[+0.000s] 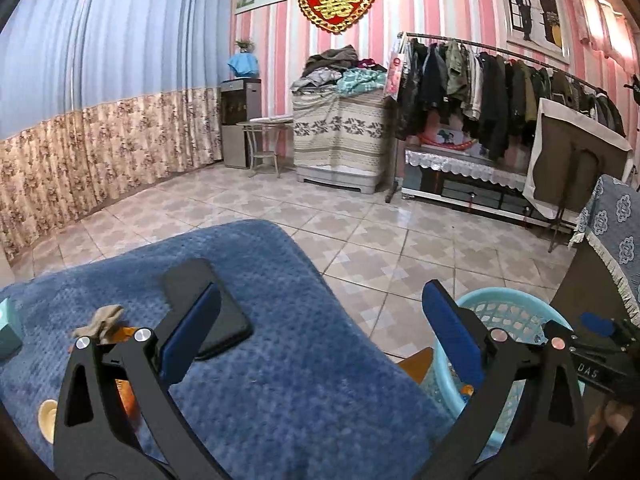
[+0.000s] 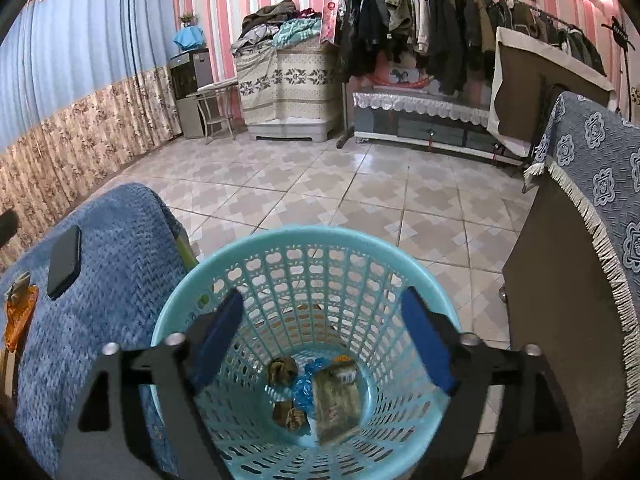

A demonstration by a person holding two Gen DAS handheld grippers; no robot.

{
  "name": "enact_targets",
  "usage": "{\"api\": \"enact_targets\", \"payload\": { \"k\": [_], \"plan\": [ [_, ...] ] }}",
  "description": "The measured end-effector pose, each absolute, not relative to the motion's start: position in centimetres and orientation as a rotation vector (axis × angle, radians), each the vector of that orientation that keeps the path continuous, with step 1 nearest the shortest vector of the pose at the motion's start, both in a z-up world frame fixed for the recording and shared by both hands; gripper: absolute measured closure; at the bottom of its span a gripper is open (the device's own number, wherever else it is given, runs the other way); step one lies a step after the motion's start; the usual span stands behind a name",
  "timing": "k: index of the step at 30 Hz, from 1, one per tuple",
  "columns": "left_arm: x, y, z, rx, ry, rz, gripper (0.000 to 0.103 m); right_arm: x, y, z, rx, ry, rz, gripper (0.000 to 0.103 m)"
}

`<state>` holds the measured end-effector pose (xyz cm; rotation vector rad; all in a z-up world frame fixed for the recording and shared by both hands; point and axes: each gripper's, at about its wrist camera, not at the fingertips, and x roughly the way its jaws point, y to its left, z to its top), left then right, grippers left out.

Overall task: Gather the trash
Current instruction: 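Open the right tool to drop the snack bag into the basket, then move both tools back over the rug toward the cream lid and orange packet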

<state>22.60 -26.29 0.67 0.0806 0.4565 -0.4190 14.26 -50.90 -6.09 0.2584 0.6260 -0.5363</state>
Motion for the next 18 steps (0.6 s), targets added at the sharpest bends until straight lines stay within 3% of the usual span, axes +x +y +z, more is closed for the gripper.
{"api": "enact_targets", "payload": {
  "k": [4,18],
  "plan": [
    [22.2,-24.4,0.9,0.07,0.457,-0.394,0.006,14.0,-50.5,-5.5,0.267,0.601,-0.555,0.008],
    [20.2,-17.1,1.9,0.057,0.442,-0.288,0.006,14.6,-45.4,-2.3,0.207,0.527,-0.5,0.005]
  ]
}}
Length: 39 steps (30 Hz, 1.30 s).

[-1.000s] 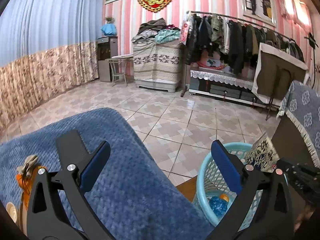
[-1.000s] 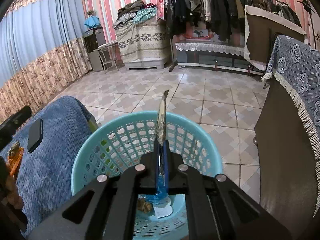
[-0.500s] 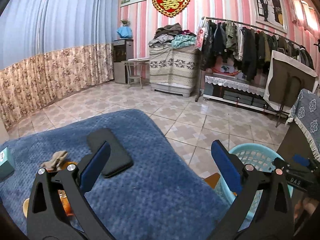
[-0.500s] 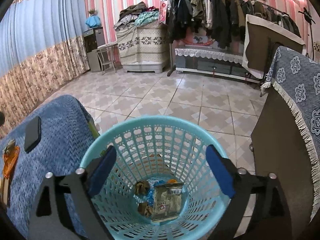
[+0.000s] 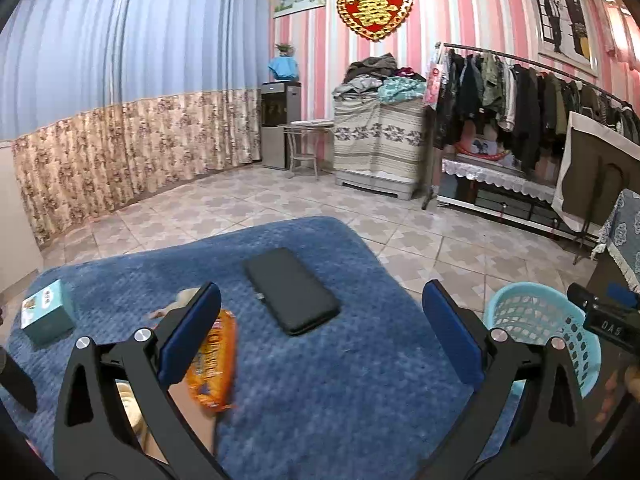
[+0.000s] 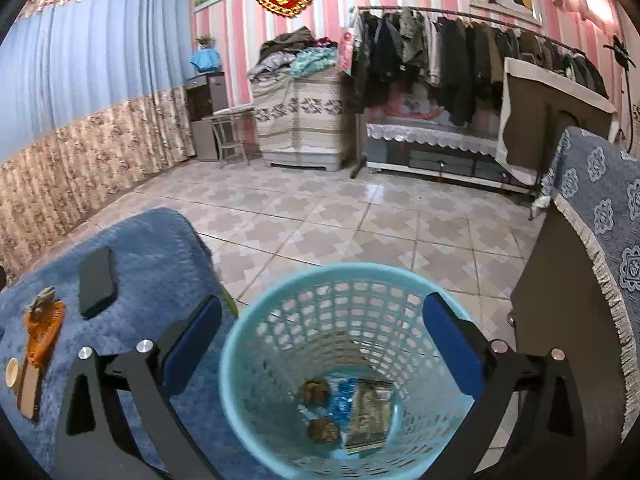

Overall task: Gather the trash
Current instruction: 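Move both tools back over the rug toward the cream lid and orange packet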

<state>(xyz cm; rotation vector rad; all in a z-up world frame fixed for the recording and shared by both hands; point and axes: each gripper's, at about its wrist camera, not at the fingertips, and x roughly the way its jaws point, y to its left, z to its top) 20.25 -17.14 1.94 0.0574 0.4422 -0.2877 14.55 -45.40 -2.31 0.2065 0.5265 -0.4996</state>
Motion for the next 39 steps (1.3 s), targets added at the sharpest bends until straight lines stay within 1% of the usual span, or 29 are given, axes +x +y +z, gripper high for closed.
{"api": "enact_targets", "payload": {
  "k": [10,24,29,39],
  "plan": [
    [19.4,-10.2,1.8,0.052,0.435,-0.178,0.006,16.2,-39.9,-1.9,0.137,0.511,-0.379,0.005],
    [20.2,1.4,-2.9,-0.009,0.556,-0.007,0.006,18.9,-34.8,-2.5,0.083,0.53,-0.28,0.005],
    [20.6,3.5,-4.8,-0.023,0.599,0.023,0.006,20.0,-32.7,-3.3,0.036,0.563,-0.269,0.005],
    [23.4,3.1,-9.2,-0.008,0.758,-0.003,0.006,21.2,-29.3,-4.1,-0.042,0.602,-0.221,0.005]
  ]
}}
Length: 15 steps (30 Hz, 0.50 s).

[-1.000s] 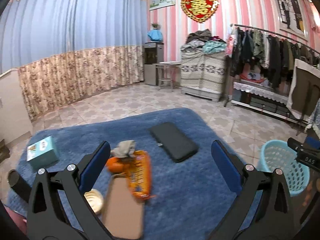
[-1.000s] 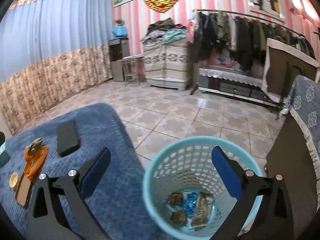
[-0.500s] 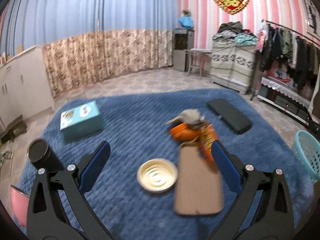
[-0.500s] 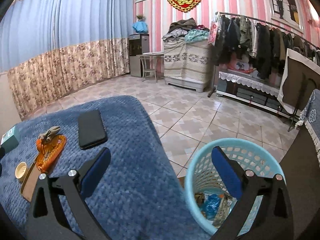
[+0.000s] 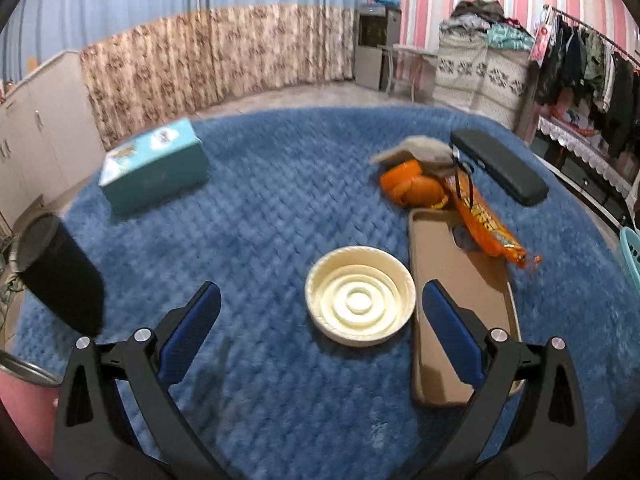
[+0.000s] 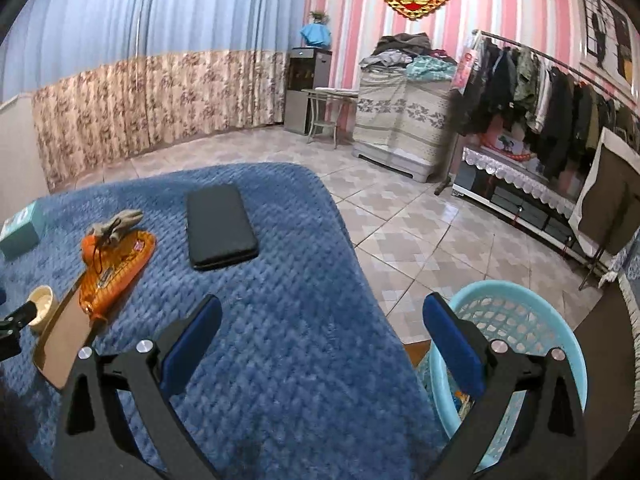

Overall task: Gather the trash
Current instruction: 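Move both tools back over the rug toward the cream lid and orange packet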

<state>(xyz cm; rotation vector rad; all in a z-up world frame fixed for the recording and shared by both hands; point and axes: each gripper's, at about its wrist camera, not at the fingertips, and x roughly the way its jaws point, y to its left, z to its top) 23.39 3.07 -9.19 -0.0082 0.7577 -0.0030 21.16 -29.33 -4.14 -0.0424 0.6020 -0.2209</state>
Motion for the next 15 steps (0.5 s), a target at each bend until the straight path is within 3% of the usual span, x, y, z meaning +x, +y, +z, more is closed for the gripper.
{"api": "enact_targets", "payload": {
  "k": [10,15],
  "plan": [
    [25.1,3.5,-11.2,-0.083,0.869,-0.05,0.006,22.1,-27.7,-4.8,-0.053,0.628,-0.191,0.005],
    [25.0,3.7,-10.9,-0.109,0.857,-0.085,0.022,22.4,-26.3,-4.9,-0.052,0.635,-0.157,0.005]
  ]
}}
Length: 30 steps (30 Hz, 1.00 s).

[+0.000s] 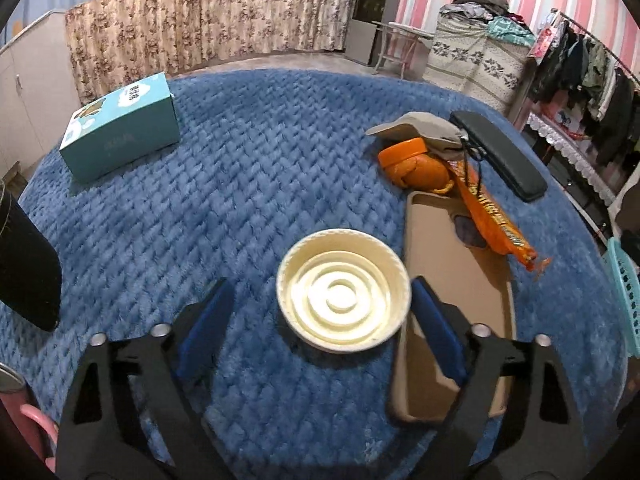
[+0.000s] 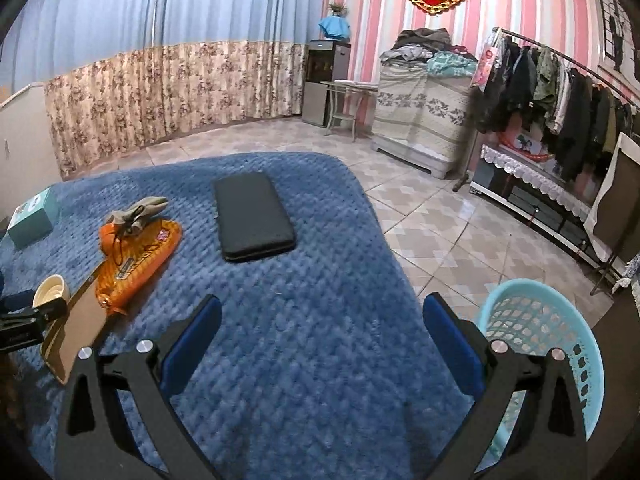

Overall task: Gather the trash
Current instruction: 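Move both tools back over the rug toward the cream lid and orange packet, then grasp the cream round lid with the left tool while the right tool grasps the orange packet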

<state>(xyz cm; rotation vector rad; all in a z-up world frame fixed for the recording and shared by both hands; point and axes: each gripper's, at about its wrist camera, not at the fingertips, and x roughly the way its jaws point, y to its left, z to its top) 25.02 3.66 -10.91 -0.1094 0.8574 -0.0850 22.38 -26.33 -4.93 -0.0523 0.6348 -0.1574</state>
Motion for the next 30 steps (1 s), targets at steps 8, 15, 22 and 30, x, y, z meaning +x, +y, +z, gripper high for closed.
{"api": "enact_targets", "payload": {
  "k": [8,15,22,30],
  "plan": [
    [24.1,5.4,-10.9,-0.14,0.852,-0.09,0.023,23.0,-24.3,-5.5,-0.138,0.657,-0.144,0.005],
    [25.3,5.0,-11.2,-0.109,0.85,-0.063,0.025,23.3,-23.8,-5.8,-0.109,0.664,-0.122,0.005],
    [25.4,4.8,-10.6,-0.105,0.816,-0.093,0.042,24.1,-21.2,-7.1,-0.028,0.695,-0.024,0.005],
    [23.0,7.1,-8.7,-0.064,0.671,0.01,0.042,25.2,-17.2,-7.5,0.018,0.673,0.102,0.01]
  ]
}}
